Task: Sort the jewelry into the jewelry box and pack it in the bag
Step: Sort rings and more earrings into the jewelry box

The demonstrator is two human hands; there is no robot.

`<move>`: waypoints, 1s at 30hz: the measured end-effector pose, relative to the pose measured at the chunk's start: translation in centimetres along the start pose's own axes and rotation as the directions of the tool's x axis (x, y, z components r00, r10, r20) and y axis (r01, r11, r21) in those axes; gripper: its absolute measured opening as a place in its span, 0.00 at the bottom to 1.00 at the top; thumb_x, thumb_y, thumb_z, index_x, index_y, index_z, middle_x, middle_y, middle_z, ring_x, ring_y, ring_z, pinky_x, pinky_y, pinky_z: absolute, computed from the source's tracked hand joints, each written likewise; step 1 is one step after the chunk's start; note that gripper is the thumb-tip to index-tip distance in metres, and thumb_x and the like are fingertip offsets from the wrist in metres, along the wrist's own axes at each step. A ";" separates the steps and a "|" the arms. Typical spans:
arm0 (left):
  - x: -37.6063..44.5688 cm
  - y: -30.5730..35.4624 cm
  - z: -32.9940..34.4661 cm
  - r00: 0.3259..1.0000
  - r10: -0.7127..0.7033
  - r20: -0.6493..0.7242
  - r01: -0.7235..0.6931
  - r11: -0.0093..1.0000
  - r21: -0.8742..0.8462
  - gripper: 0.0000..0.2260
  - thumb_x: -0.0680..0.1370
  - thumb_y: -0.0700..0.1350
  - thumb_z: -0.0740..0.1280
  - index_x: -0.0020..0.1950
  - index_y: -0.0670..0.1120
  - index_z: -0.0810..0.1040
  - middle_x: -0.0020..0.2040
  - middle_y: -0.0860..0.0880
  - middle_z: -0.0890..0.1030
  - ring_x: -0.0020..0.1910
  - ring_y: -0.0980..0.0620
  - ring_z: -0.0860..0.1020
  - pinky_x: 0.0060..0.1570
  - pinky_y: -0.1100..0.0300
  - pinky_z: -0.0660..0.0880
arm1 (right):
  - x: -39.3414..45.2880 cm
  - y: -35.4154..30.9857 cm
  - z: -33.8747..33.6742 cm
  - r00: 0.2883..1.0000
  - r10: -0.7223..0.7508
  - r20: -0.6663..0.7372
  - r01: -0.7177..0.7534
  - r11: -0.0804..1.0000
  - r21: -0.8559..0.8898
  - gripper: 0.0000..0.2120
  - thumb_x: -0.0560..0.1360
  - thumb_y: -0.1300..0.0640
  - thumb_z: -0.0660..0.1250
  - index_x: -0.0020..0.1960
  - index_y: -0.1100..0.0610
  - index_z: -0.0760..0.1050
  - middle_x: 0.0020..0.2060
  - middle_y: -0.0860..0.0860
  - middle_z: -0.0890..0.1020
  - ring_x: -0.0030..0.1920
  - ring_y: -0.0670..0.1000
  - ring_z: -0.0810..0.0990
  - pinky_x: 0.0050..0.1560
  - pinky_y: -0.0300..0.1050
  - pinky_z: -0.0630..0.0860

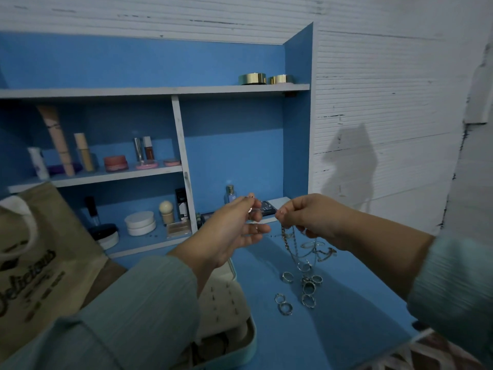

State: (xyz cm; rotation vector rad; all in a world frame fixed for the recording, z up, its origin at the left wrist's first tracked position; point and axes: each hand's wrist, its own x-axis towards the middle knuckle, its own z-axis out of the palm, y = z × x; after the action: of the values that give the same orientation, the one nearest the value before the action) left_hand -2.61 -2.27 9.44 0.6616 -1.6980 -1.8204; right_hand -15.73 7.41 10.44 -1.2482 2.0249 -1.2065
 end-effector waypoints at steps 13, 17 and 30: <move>-0.4 0.4 0.9 0.988 0.081 -0.134 -0.051 0.976 0.213 0.17 0.80 0.55 0.56 0.35 0.49 0.72 0.39 0.51 0.77 0.44 0.52 0.75 0.52 0.53 0.71 | 0.3 -0.7 -1.1 0.993 -0.041 -0.111 0.062 0.979 0.193 0.04 0.74 0.57 0.67 0.44 0.54 0.80 0.41 0.48 0.80 0.37 0.46 0.68 0.36 0.38 0.63; -0.7 0.6 1.0 0.983 0.084 -0.164 -0.047 0.975 0.216 0.14 0.81 0.53 0.56 0.39 0.50 0.74 0.37 0.53 0.78 0.40 0.56 0.75 0.46 0.57 0.67 | 0.0 -1.2 -1.2 0.994 -0.077 -0.081 0.093 0.970 0.225 0.05 0.75 0.59 0.65 0.42 0.54 0.79 0.40 0.48 0.80 0.38 0.46 0.69 0.36 0.39 0.63; -2.3 1.4 0.9 0.987 0.158 0.021 -0.156 0.931 0.331 0.08 0.81 0.45 0.59 0.51 0.50 0.79 0.44 0.54 0.80 0.27 0.61 0.72 0.39 0.69 0.72 | -0.6 -3.6 -1.0 0.983 -0.144 0.109 0.091 0.917 0.389 0.09 0.77 0.63 0.59 0.39 0.57 0.72 0.34 0.51 0.78 0.33 0.48 0.76 0.31 0.39 0.63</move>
State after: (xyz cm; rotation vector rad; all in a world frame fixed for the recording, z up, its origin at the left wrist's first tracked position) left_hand -1.48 -0.12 10.90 0.6426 -2.0149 -1.4335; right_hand -14.56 7.65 14.04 -1.2299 1.5387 -1.4470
